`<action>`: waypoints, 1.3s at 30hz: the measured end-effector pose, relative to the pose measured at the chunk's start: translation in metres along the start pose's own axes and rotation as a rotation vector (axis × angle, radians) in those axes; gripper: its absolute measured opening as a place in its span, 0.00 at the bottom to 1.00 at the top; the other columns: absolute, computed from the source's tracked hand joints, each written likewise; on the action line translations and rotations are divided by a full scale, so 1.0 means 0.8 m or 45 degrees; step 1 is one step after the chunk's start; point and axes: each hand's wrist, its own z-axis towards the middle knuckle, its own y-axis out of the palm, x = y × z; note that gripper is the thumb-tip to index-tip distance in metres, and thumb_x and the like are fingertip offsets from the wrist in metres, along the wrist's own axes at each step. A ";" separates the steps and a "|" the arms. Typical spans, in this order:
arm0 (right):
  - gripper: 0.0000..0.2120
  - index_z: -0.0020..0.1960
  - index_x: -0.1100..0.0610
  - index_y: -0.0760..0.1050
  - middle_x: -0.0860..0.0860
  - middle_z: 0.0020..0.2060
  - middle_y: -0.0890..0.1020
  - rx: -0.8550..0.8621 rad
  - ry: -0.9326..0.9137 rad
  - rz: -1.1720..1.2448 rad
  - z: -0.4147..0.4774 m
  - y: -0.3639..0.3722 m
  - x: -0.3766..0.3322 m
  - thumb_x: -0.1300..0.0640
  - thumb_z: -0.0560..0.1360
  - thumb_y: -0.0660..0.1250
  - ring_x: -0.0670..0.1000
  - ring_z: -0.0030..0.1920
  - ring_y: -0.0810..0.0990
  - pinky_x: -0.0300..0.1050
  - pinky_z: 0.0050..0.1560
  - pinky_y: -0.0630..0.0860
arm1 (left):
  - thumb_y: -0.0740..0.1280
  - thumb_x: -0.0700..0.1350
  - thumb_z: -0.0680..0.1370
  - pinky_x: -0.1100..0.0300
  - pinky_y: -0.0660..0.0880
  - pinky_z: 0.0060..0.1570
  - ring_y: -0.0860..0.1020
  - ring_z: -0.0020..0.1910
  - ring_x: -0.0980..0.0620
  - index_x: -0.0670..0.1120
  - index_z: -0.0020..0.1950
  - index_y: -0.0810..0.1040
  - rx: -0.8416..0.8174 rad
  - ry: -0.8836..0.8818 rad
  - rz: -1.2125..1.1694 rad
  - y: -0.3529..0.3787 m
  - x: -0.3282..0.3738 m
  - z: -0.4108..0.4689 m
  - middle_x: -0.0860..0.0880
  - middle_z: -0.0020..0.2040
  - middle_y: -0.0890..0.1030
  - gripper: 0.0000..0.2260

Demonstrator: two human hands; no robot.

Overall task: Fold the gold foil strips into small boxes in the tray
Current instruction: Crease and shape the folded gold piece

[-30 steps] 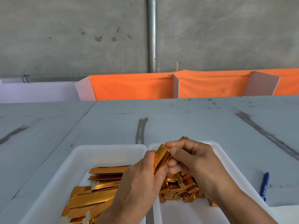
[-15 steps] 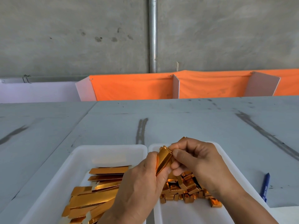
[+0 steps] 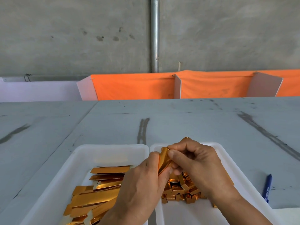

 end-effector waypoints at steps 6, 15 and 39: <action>0.06 0.43 0.53 0.84 0.52 0.31 0.83 -0.002 -0.047 -0.046 0.000 0.000 0.002 0.61 0.76 0.71 0.47 0.30 0.81 0.36 0.36 0.78 | 0.39 0.69 0.70 0.71 0.71 0.36 0.76 0.39 0.58 0.59 0.57 0.58 -0.024 -0.024 -0.004 -0.002 0.002 0.000 0.58 0.40 0.70 0.23; 0.11 0.50 0.50 0.86 0.50 0.38 0.84 0.033 0.033 0.105 -0.001 0.011 0.004 0.64 0.76 0.70 0.45 0.32 0.81 0.35 0.37 0.78 | 0.42 0.68 0.71 0.72 0.68 0.29 0.75 0.34 0.58 0.58 0.58 0.58 0.006 -0.094 -0.042 -0.004 -0.001 0.001 0.58 0.37 0.70 0.22; 0.08 0.48 0.59 0.81 0.58 0.29 0.80 0.060 0.260 0.346 0.013 -0.012 0.005 0.56 0.80 0.65 0.51 0.25 0.76 0.38 0.30 0.75 | 0.77 0.54 0.64 0.60 0.78 0.37 0.81 0.37 0.50 0.57 0.52 0.82 -0.050 -0.353 -1.530 -0.048 -0.019 0.006 0.47 0.37 0.81 0.18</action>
